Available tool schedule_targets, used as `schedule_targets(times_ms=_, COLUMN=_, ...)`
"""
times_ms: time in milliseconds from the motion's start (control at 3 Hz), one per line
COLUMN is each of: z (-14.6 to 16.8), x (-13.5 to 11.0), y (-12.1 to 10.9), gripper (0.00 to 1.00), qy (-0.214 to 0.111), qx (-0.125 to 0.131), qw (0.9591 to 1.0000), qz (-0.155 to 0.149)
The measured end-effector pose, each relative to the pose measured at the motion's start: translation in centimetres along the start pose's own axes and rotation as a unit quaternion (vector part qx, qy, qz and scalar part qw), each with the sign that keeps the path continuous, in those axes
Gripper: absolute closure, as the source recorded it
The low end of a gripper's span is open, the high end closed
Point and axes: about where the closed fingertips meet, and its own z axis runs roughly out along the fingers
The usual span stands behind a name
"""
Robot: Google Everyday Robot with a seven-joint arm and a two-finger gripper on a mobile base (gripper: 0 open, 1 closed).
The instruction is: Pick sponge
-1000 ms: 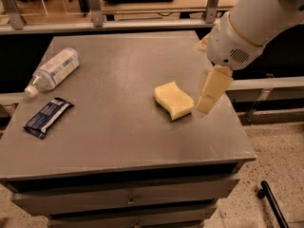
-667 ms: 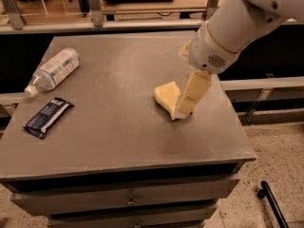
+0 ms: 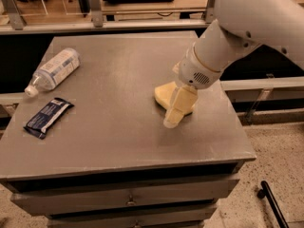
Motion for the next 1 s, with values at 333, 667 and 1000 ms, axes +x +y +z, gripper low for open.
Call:
schedule_targets(times_ms=333, z=1.2, x=0.7, y=-0.2, gripper=0.00, qy=0.007, qx=0.007, qw=0.9998, qz=0.016)
schedule_targets(times_ms=667, z=2.1, x=1.3, y=-0.3, gripper=0.00, qy=0.013, qx=0.011, qw=0.9995, qz=0.028)
schedule_targets(times_ms=1000, z=2.7, x=1.6, y=-0.3, gripper=0.17, qy=0.015, qx=0.009, qw=0.9992, qz=0.036)
